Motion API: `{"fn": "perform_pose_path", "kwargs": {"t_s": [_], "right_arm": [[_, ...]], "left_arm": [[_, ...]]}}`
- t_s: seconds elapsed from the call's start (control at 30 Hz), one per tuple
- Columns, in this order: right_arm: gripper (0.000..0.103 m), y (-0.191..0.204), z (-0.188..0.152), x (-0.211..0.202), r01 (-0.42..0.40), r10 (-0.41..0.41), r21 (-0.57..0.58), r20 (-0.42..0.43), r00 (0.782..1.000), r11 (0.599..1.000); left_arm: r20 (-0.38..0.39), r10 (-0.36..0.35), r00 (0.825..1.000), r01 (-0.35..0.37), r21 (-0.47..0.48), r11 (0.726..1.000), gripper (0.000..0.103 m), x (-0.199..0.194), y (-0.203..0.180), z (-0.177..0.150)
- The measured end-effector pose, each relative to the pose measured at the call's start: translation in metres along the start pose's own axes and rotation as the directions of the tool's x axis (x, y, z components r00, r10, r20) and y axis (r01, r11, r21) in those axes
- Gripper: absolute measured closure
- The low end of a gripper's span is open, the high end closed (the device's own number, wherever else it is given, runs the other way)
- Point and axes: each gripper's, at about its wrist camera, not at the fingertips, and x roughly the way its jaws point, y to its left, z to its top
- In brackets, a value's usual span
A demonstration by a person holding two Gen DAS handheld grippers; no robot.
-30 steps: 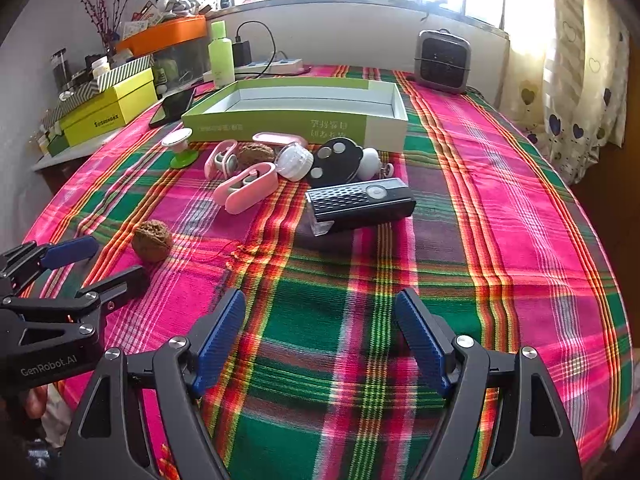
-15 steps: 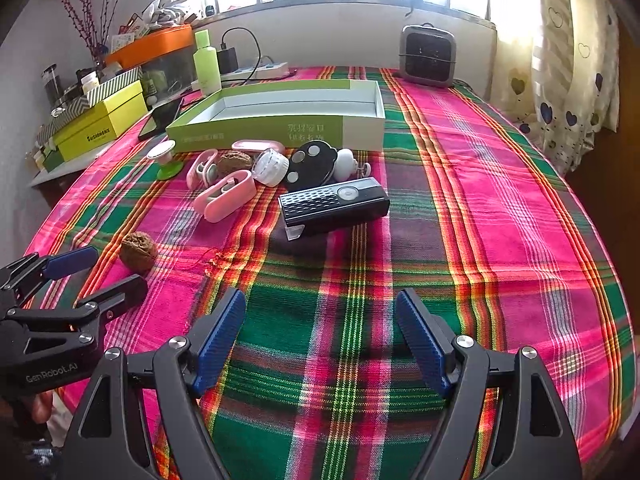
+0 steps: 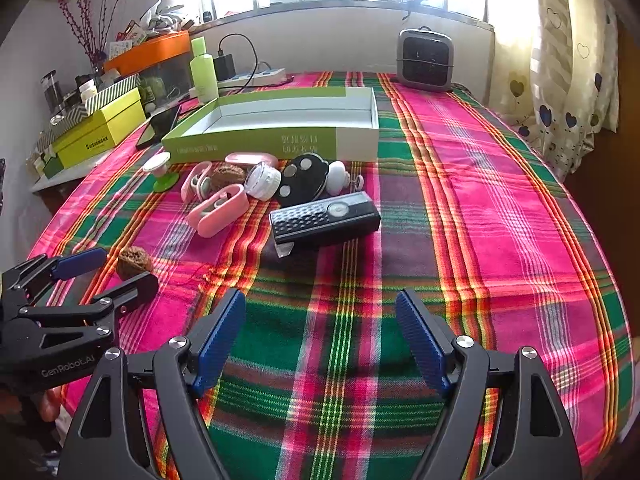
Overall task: Organize objects
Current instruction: 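Reach left tool toward walnut while right tool grasps black grater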
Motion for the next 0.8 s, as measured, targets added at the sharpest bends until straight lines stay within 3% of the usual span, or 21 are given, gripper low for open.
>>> {"fn": "perform_pose_path", "kwargs": {"t_s": [0.3, 0.8], "right_arm": [[0.028, -0.006, 0.018, 0.005, -0.044, 0.043, 0.079, 0.014, 0.999, 0.996], [0.045, -0.012, 0.044, 0.032, -0.026, 0.032, 0.214, -0.027, 0.999, 0.977]], "left_arm": [[0.009, 0.009, 1.000, -0.009, -0.014, 1.000, 0.044, 0.003, 0.004, 0.008], [0.019, 0.013, 1.000, -0.012, -0.018, 1.000, 0.046, 0.007, 0.008, 0.009]]}}
